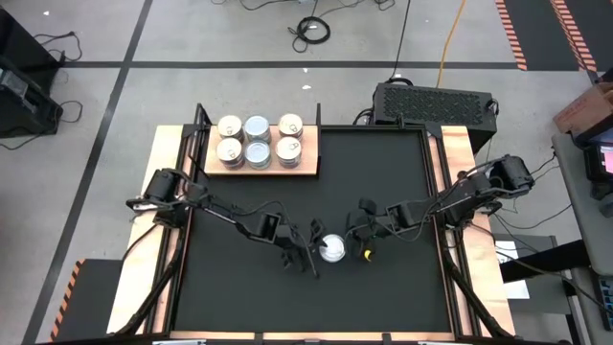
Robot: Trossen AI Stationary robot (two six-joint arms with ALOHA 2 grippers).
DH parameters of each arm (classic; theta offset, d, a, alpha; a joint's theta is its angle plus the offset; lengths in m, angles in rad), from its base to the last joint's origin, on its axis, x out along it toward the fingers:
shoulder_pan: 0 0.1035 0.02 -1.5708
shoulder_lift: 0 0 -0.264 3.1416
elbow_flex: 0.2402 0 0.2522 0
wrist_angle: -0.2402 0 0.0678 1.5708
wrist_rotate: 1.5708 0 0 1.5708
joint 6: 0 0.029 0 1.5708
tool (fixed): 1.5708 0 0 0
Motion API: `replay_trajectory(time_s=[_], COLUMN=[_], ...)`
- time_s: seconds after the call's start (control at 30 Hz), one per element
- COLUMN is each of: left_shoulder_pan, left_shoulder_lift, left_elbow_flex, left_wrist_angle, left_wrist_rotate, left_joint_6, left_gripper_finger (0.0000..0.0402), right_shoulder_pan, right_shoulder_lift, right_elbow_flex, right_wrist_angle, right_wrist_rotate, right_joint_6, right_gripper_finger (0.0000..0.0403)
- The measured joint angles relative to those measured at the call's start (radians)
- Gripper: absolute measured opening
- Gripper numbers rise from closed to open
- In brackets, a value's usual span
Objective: Stack canned seafood by type on shelf
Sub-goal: Stack the green tuna can on top of the green tuna on the shelf
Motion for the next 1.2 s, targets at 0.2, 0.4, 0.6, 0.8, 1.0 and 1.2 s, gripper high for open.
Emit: replay_trajectory(time_s=[0.2, 0.4, 0.6, 0.8, 1.0, 1.2], left_shoulder_pan=[-0.009, -0.013, -0.013, -0.013, -0.011, -0.011], left_shoulder_lift=[0.036, 0.062, 0.076, 0.076, 0.07, 0.056], left_elbow_flex=[0.0, -0.001, 0.011, 0.011, 0.013, 0.009], left_wrist_angle=[0.012, 0.006, 0.006, 0.007, 0.011, -0.005], left_wrist_rotate=[-0.031, -0.074, -0.076, -0.09, -0.104, -0.145], left_joint_6=[0.111, 0.158, 0.172, 0.234, 0.244, 0.242], left_gripper_finger=[0.0224, 0.0213, 0.0165, 0.008, 0.0007, 0.0003], right_shoulder_pan=[0.0, 0.0, 0.0, 0.0, 0.0, 0.0], right_shoulder_lift=[0.0, 0.0, 0.0, 0.0, 0.0, -0.047], right_elbow_flex=[0.0, 0.0, 0.0, 0.0, 0.0, 0.0], right_wrist_angle=[-0.012, -0.01, -0.012, -0.01, -0.012, -0.068], right_wrist_rotate=[0.074, 0.074, 0.073, 0.081, 0.084, 0.084], right_joint_6=[-0.031, -0.031, -0.035, -0.046, -0.05, -0.049], right_gripper_finger=[0.0, 0.0, 0.0, 0.0, 0.0, 0.0])
